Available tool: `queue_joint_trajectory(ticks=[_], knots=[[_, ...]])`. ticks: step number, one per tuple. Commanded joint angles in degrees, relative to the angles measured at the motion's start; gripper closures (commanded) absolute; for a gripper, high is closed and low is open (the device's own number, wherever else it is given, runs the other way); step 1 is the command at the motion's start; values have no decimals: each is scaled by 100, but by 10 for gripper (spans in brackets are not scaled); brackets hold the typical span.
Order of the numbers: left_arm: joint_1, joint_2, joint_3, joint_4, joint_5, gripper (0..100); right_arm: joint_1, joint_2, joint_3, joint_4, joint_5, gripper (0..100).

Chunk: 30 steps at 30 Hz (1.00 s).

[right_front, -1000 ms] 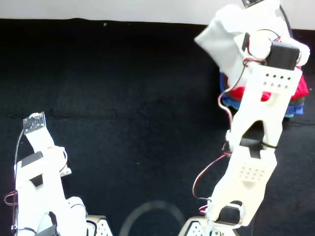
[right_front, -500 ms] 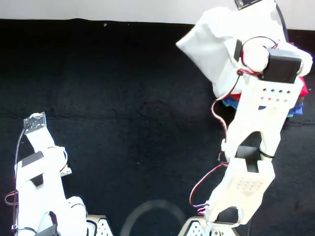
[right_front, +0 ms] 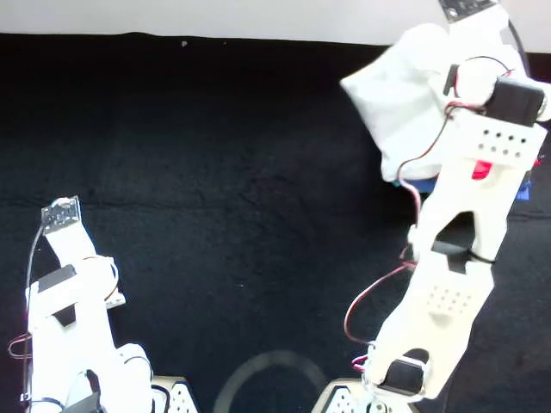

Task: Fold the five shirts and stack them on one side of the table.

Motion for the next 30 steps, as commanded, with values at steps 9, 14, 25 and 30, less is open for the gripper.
queue_joint_trajectory(ticks=[9,14,25,30], knots=[[-13,-66,13,-114,-9,990,769,1121,-251,-1833,1178,993],[-13,-66,13,-114,-9,990,945,1305,-251,-1903,1196,993],[-13,-66,13,-114,-9,990,1165,1877,-277,-2220,1196,979],[-13,-66,13,-114,-9,990,1130,1859,-303,-2211,1160,772]])
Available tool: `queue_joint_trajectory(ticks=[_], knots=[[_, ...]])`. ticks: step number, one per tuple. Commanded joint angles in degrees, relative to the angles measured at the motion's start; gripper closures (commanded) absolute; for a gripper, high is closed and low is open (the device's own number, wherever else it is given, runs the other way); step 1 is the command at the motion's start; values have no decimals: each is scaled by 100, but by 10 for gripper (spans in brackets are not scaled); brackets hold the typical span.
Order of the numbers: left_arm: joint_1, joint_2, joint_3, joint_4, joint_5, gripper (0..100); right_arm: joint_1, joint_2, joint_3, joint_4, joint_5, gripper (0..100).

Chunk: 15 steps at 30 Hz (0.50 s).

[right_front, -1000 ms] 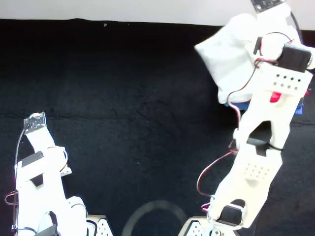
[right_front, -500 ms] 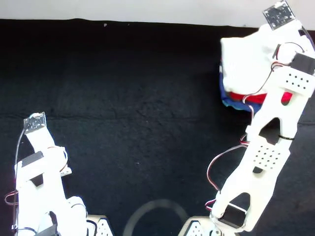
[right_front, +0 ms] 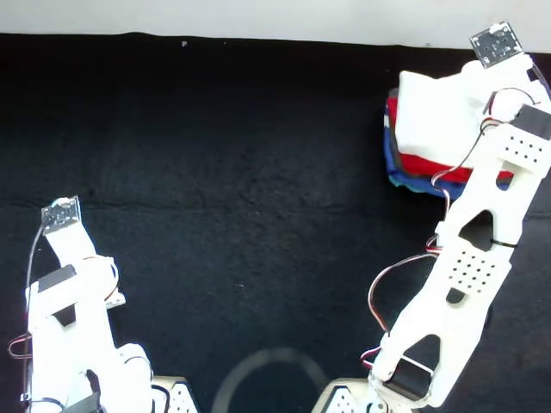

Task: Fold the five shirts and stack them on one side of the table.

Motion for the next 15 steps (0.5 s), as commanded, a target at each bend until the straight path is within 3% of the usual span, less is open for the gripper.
queue_joint_trajectory(ticks=[1,4,11,15], knots=[[-13,-66,13,-114,-9,990,48,-110,-330,-127,53,739],[-13,-66,13,-114,-9,990,48,-101,-752,-127,-79,721],[-13,-66,13,-114,-9,990,-48,-92,-1965,-136,-1574,719],[-13,-66,13,-114,-9,990,-268,-48,-2193,-171,-1916,719]])
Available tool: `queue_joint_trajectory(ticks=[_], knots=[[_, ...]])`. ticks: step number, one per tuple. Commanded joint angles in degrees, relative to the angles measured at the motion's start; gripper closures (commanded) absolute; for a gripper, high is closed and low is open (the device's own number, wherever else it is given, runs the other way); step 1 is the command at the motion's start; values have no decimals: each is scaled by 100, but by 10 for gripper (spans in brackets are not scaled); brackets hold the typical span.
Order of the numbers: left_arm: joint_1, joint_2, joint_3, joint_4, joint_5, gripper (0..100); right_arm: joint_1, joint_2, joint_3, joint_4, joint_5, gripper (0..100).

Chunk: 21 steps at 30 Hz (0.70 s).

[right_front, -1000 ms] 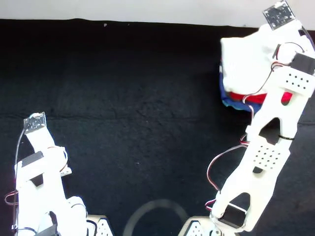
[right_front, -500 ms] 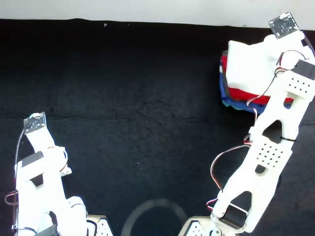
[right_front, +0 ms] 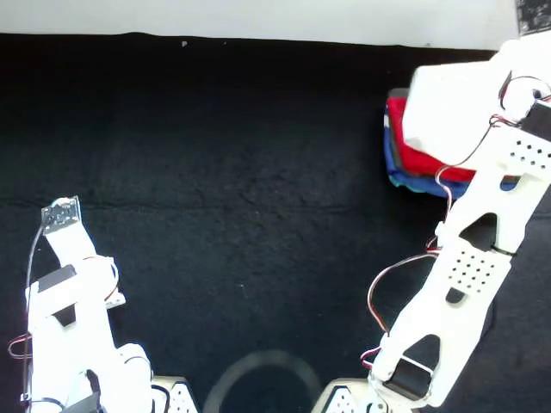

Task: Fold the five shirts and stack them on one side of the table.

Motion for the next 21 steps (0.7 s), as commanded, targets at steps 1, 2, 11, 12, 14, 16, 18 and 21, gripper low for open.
queue_joint_trajectory(ticks=[1,2,11,12,14,16,18,21], knots=[[-13,-66,13,-114,-9,990,-251,-48,-312,-92,-229,719],[-13,-66,13,-114,-9,990,-286,-48,-286,-84,-229,719],[-13,-66,13,-114,-9,990,-110,-40,251,-75,-229,719],[-13,-66,13,-114,-9,990,-40,-40,365,-75,-246,719],[-13,-66,13,-114,-9,990,154,-40,629,22,-255,719],[-13,-66,13,-114,-9,990,338,-31,945,180,-255,719],[-13,-66,13,-114,-9,990,470,-31,1341,251,-255,719],[-13,-66,13,-114,-9,990,523,-40,1736,242,-255,719]])
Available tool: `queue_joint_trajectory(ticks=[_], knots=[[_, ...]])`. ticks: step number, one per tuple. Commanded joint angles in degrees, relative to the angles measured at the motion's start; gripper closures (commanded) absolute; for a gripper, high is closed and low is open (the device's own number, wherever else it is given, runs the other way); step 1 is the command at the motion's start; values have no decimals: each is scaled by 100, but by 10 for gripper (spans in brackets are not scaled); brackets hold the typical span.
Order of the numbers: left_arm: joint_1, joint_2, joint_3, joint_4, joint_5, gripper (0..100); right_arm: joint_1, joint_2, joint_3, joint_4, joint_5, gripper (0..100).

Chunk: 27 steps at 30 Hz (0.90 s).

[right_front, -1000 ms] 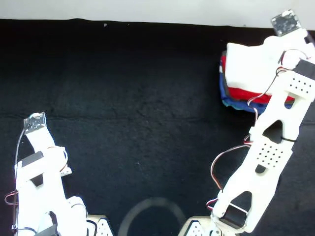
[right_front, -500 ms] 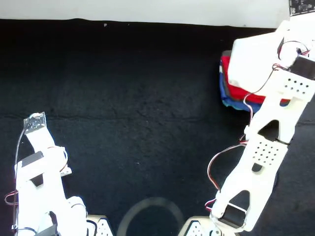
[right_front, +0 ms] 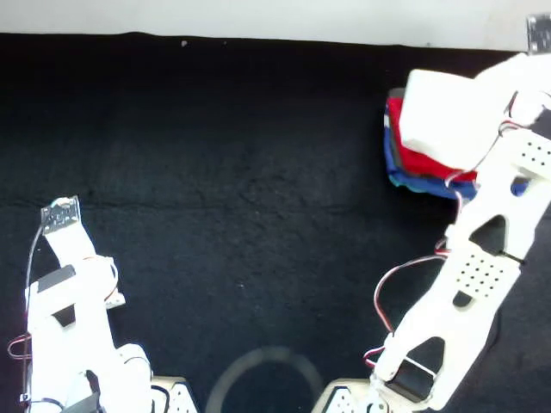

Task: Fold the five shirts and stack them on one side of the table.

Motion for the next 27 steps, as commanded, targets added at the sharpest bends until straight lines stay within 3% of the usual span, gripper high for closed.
queue_joint_trajectory(ticks=[1,7,12,16,20,27], knots=[[-13,-66,13,-114,-9,990,84,-57,303,40,-70,719],[-13,-66,13,-114,-9,990,-145,-57,365,48,-255,719],[-13,-66,13,-114,-9,990,-154,-101,4,40,-1960,717],[-13,-66,13,-114,-9,990,-154,-92,-576,48,-2752,717],[-13,-66,13,-114,-9,990,-189,-92,-1244,40,-3121,715],[-13,-66,13,-114,-9,990,-154,-66,-1701,84,-3182,626]])
